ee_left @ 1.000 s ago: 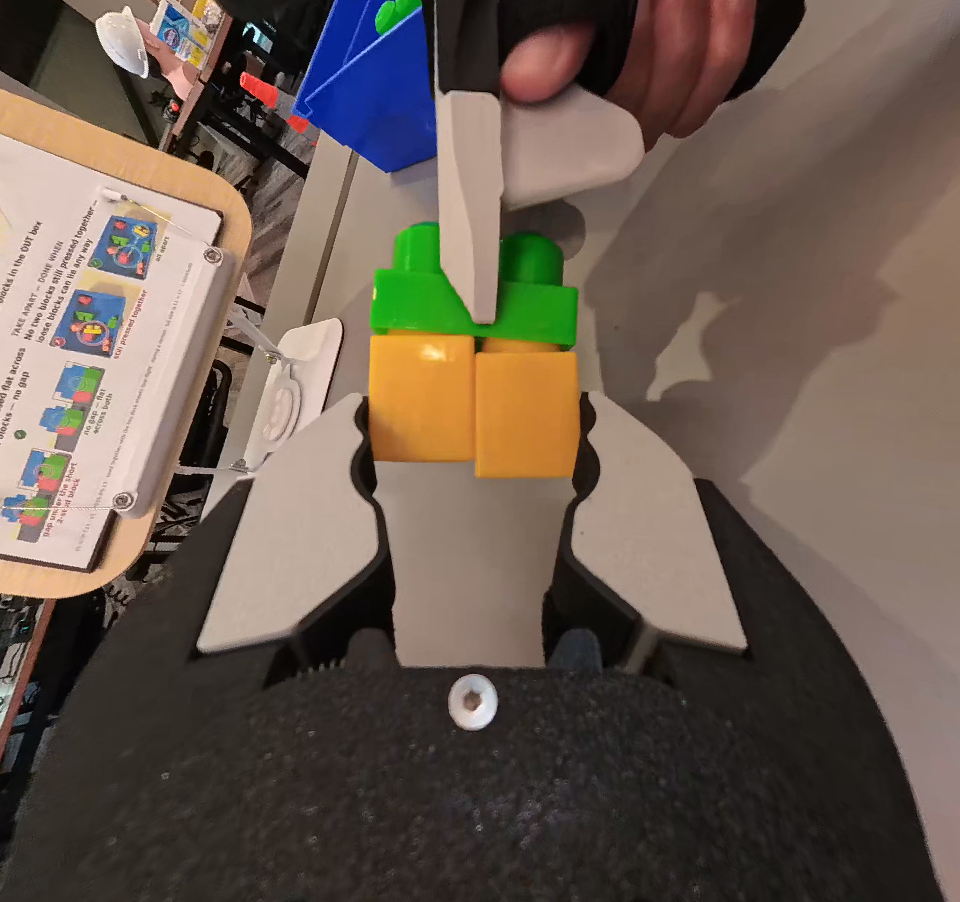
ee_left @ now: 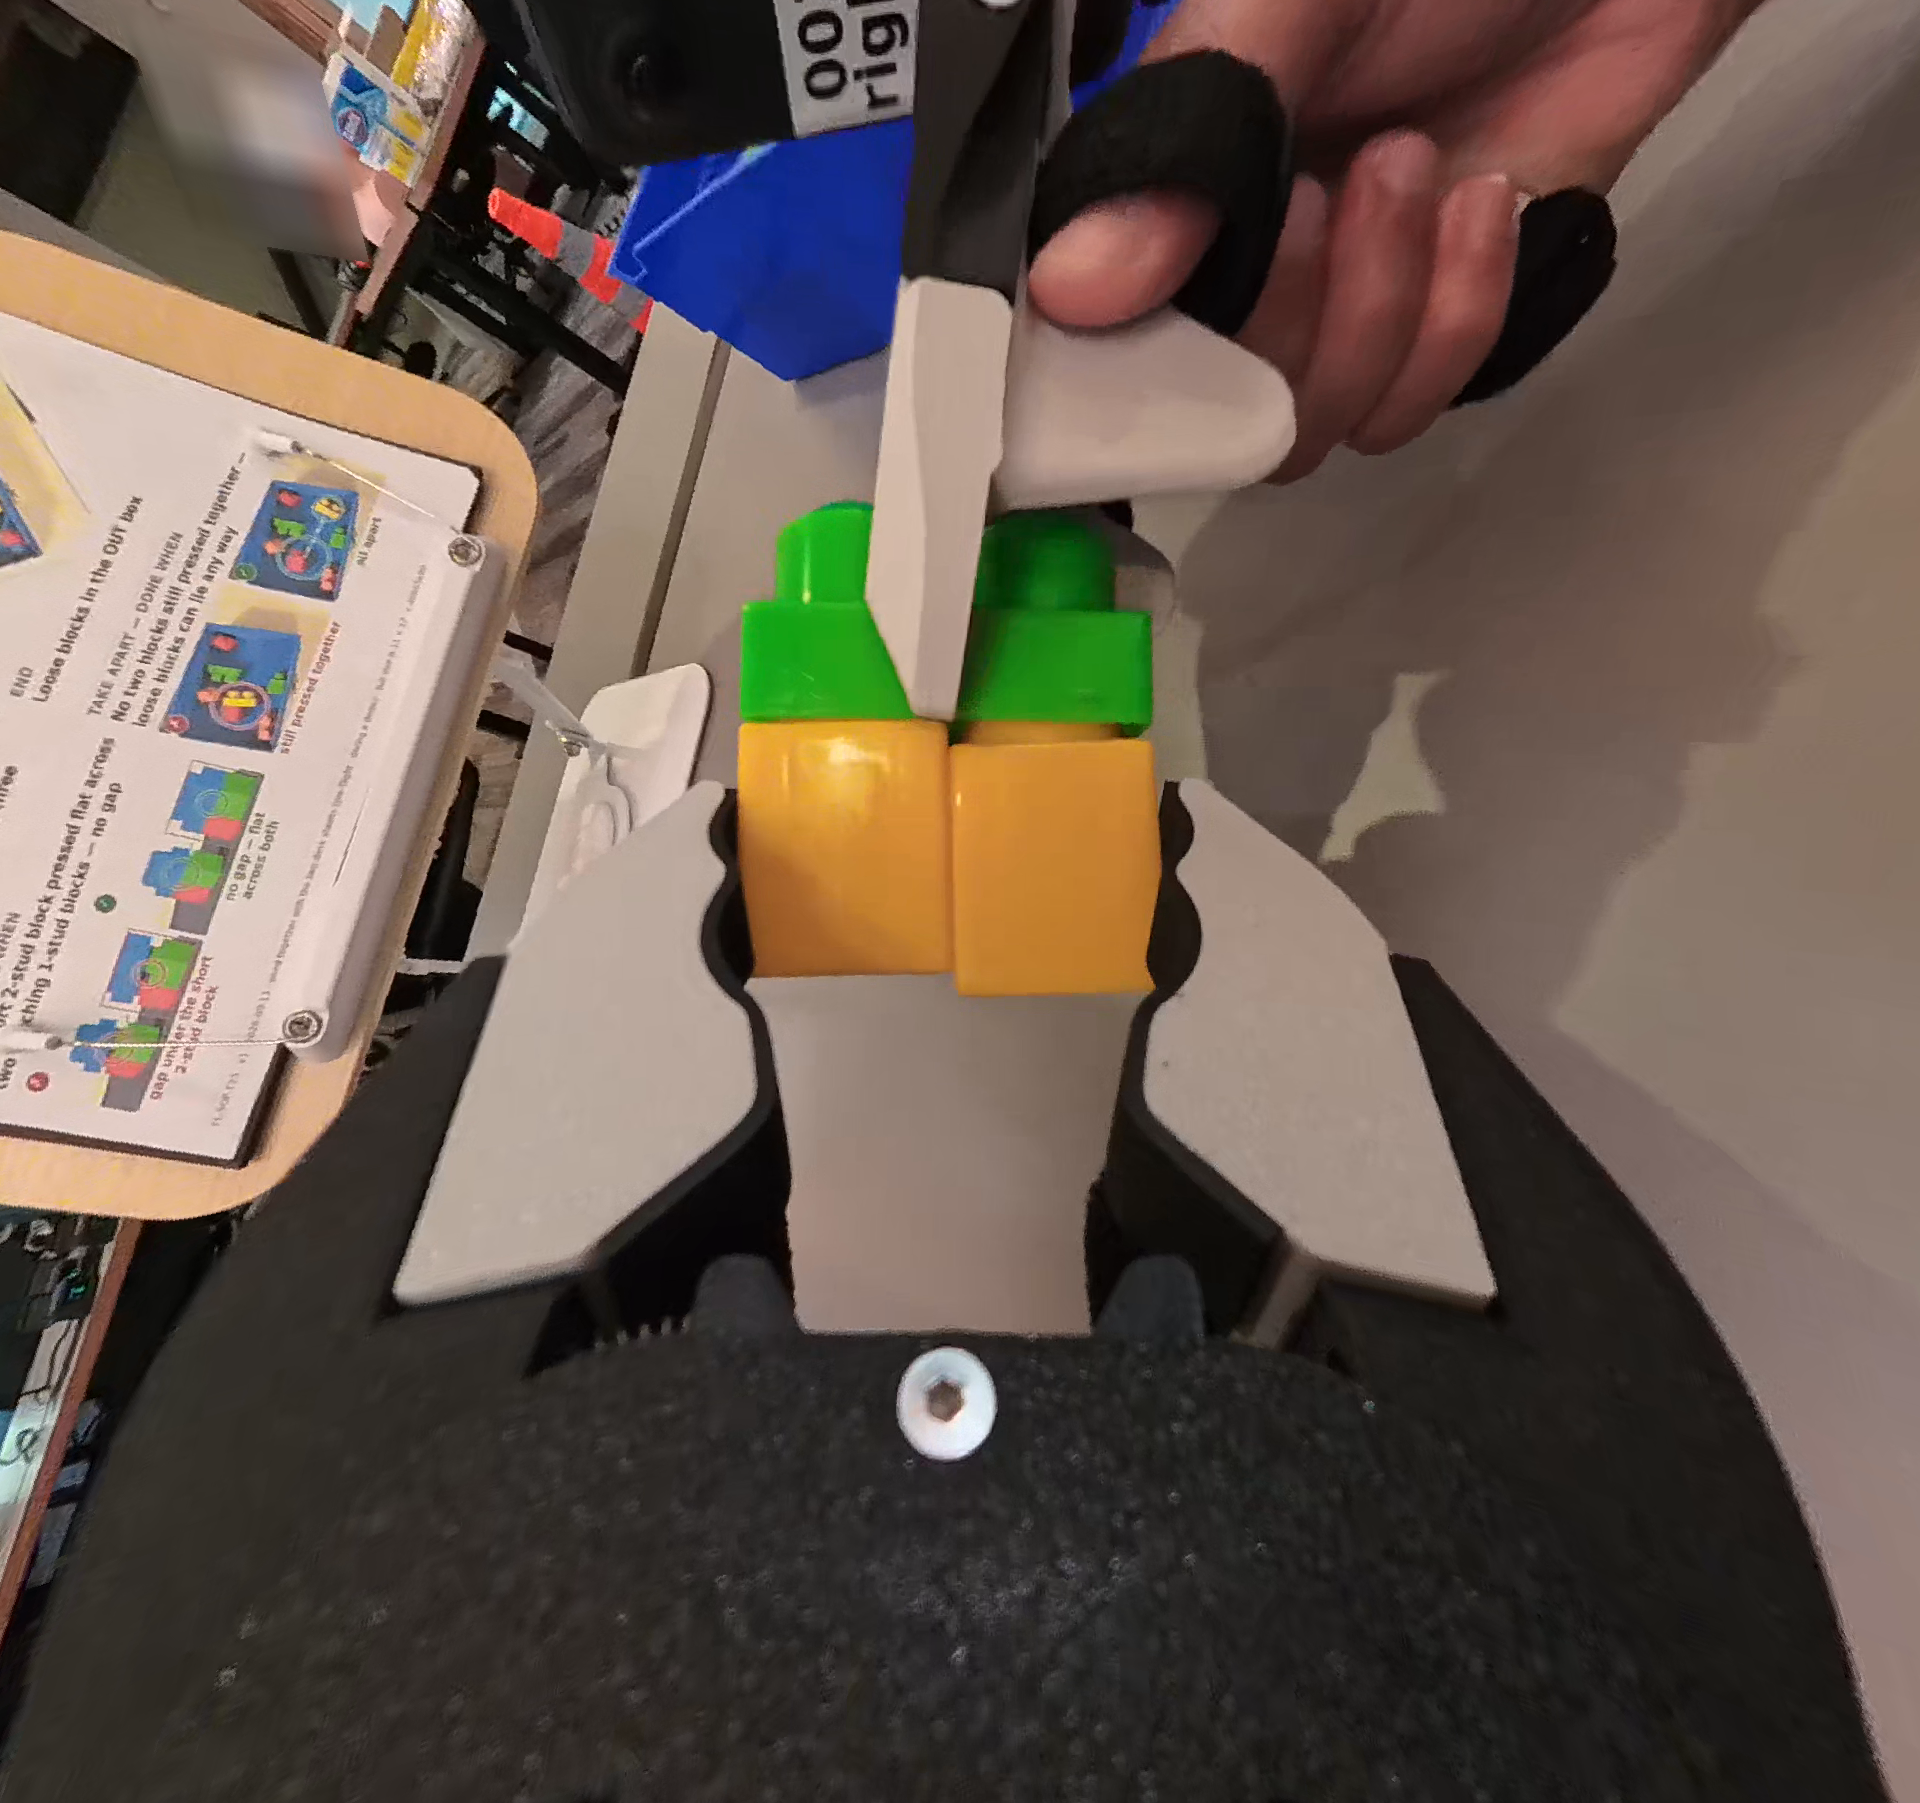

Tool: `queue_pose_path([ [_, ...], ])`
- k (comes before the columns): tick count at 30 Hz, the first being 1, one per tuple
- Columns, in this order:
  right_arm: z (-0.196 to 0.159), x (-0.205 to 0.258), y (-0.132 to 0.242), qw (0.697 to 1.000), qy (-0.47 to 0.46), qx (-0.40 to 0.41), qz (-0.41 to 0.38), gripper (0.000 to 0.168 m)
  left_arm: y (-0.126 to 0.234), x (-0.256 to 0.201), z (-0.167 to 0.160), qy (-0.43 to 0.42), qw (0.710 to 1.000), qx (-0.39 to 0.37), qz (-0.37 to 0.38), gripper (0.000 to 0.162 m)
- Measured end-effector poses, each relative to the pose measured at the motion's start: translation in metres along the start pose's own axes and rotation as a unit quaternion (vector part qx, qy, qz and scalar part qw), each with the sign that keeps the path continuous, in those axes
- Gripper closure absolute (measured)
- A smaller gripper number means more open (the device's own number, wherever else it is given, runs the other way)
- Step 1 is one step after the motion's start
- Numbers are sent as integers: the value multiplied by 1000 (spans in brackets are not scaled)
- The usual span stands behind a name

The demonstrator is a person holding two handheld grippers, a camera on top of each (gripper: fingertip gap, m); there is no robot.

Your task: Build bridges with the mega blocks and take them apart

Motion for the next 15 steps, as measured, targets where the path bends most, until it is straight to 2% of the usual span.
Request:
queue_pose_path([
  [6,5,6,-1,1000,7,-8,-9,133,4,4,1,4,999,-23,25,87],
  [10,9,0,7,999,0,-22,-25,133,20,6,1,30,999,-19,40,88],
  [13,13,0,13,999,2,-46,-15,133,40,14,1,144,988,-44,42,90],
  [15,15,5,11,998,9,-65,3,133,43,16,-5,281,957,-70,11,86],
])
Point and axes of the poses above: each gripper's, where its closed fingertips meet, y back along the fingers, z out of its top, x = y × z across the jaws, the point moved 6 cm from there along y, back along the fingers, and after that the axes turned 6 degrees about -x, right-handed, at the moved point
